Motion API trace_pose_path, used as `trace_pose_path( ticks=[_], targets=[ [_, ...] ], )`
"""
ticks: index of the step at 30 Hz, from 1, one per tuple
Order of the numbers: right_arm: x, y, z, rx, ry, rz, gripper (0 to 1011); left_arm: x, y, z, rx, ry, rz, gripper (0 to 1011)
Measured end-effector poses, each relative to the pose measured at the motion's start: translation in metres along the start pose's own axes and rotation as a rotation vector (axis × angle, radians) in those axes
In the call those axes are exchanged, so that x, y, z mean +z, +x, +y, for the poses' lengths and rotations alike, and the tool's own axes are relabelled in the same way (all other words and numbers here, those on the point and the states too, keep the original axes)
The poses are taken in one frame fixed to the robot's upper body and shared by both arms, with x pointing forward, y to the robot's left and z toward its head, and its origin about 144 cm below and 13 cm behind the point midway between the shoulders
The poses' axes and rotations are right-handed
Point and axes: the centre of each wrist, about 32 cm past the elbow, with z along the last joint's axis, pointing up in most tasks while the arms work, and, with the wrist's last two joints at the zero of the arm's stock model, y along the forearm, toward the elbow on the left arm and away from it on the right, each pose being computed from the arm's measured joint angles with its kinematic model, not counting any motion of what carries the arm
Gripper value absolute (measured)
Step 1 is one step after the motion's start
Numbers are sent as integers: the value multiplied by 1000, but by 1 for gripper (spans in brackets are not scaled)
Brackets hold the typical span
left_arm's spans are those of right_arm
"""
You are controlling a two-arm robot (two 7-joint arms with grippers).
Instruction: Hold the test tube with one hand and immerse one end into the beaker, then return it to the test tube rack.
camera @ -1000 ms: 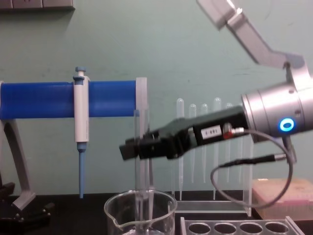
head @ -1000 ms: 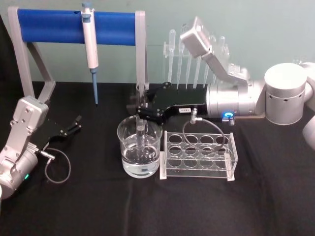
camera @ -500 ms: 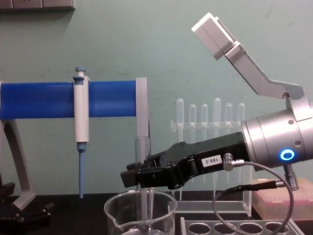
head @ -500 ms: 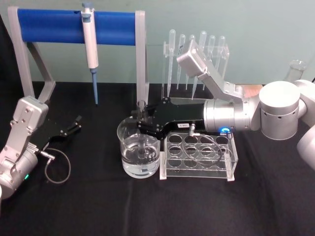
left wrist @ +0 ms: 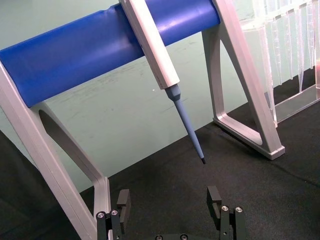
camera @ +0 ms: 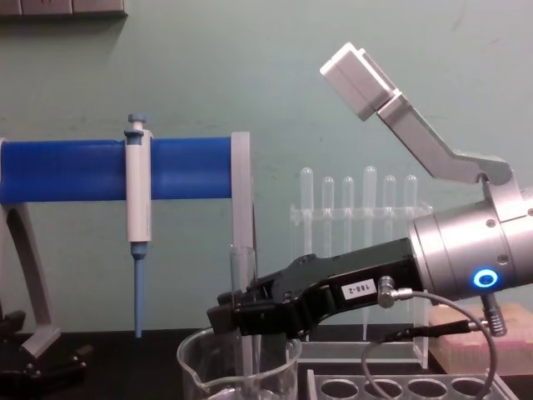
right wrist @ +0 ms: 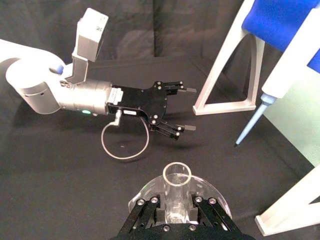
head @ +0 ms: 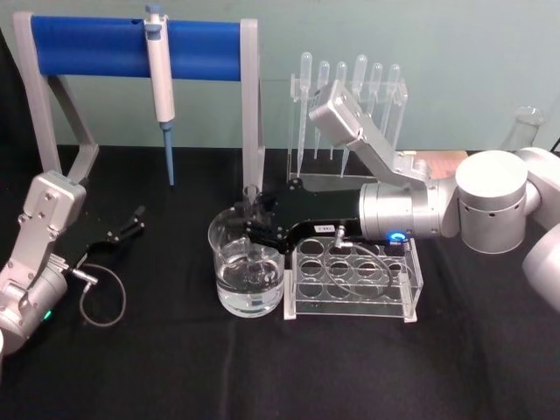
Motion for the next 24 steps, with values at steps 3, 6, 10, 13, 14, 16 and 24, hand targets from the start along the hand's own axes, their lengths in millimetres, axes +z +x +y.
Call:
trace_pose_path(
  ticks=[3, 6, 10, 13, 14, 16, 24],
  targets=[
    [-2, 0, 1, -1, -3, 6, 238, 0, 0, 0, 0, 0, 0, 1000],
    [-3, 0, 1, -1, -2, 11, 238, 0, 0, 0, 0, 0, 0, 1000],
    [-4, 0, 1, -1, 1, 16, 238, 0, 0, 0, 0, 0, 0, 1000],
    [-5, 0, 1, -1, 3, 20, 238, 0, 0, 0, 0, 0, 0, 1000],
    [-6, 0, 2, -1, 2, 24, 238, 0, 0, 0, 0, 0, 0, 1000],
    [-7, 1, 2, -1, 2, 28, 238, 0, 0, 0, 0, 0, 0, 1000],
    [-7, 1, 2, 1, 1, 32, 238, 0, 0, 0, 0, 0, 0, 1000]
  ],
)
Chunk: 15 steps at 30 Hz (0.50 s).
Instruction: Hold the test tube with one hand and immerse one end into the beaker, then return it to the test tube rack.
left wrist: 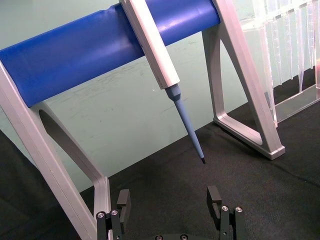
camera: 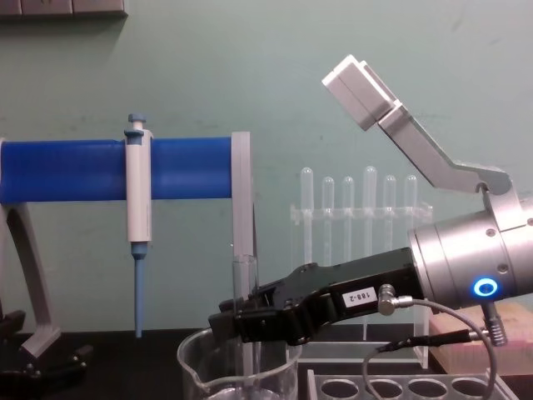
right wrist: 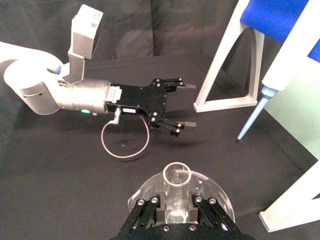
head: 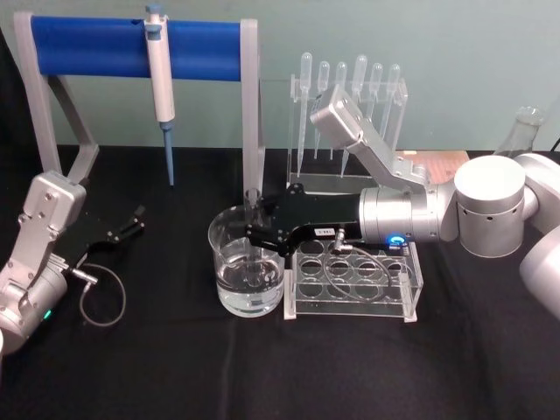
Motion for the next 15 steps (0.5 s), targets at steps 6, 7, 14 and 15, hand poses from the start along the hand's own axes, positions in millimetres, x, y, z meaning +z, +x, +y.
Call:
trace_pose_path(
  ticks=[6, 7, 14, 15],
  targets=[
    [0, 0, 0, 1, 1, 0, 238, 0, 0, 0, 0, 0, 0, 1000],
    [0, 0, 0, 1, 1, 0, 238, 0, 0, 0, 0, 0, 0, 1000],
    [0, 0, 0, 0, 1, -1, 238, 0, 0, 0, 0, 0, 0, 1000],
    [1, 0, 0, 1, 1, -1, 238, 0, 0, 0, 0, 0, 0, 1000]
  ],
)
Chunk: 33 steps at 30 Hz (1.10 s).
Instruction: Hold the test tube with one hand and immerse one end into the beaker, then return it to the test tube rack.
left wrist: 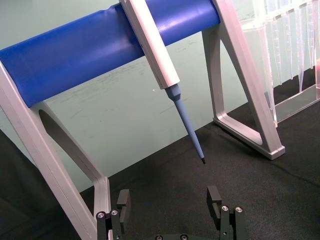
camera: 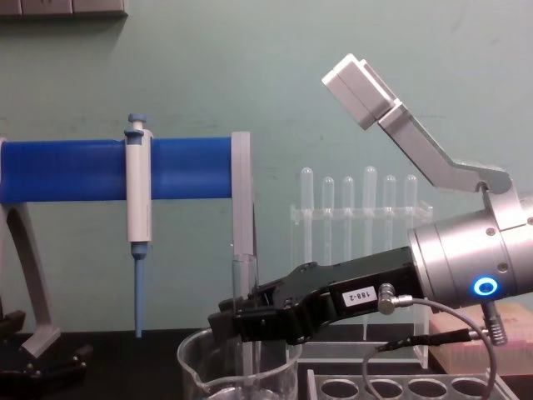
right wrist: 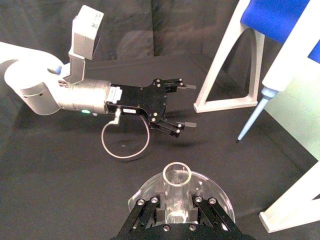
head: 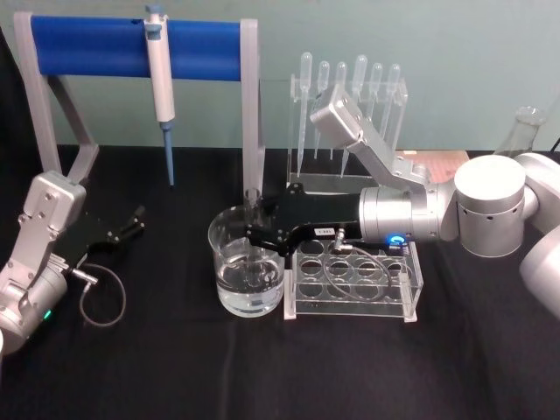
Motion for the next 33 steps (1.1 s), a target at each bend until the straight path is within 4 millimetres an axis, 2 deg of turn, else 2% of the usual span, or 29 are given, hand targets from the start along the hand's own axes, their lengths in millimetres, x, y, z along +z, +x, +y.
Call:
trace_pose_path(
  ticks=[33],
  targets=[
    [0, 0, 0, 0, -1, -1, 238, 0, 0, 0, 0, 0, 0, 1000]
  ],
)
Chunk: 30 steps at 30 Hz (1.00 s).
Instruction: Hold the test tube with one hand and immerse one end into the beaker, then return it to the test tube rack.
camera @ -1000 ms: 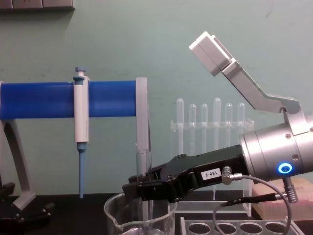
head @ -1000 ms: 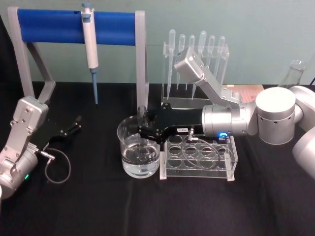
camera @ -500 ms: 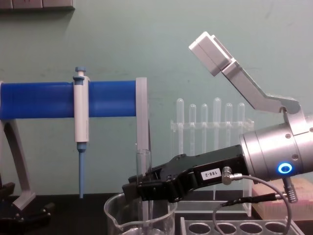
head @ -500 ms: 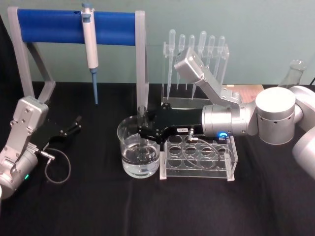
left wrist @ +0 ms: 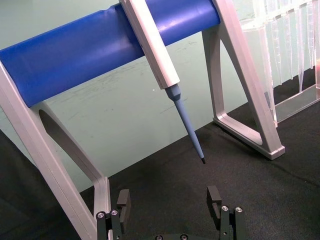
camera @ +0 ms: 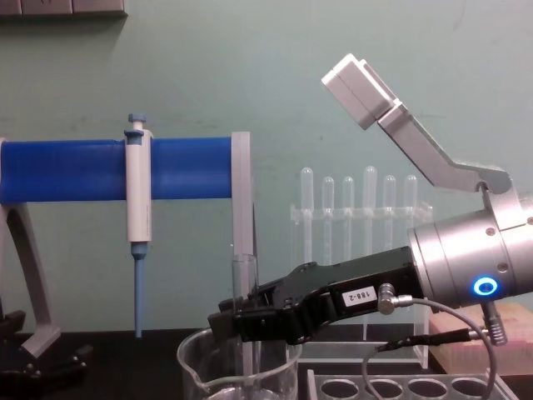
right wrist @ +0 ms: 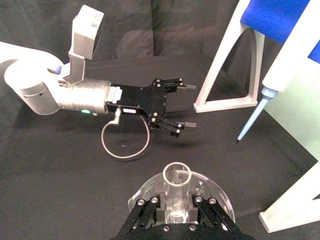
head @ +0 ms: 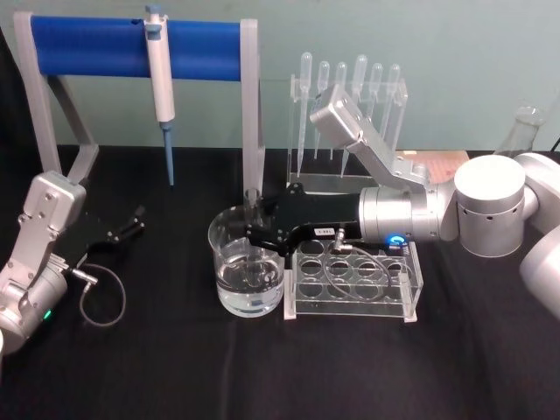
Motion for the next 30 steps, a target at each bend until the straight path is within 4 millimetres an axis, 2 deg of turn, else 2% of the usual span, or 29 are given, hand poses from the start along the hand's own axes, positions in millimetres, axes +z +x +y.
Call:
trace_pose_path(
  ticks=[30],
  targets=[
    [0, 0, 0, 0, 0, 0, 238, 0, 0, 0, 0, 0, 0, 1000]
  ],
)
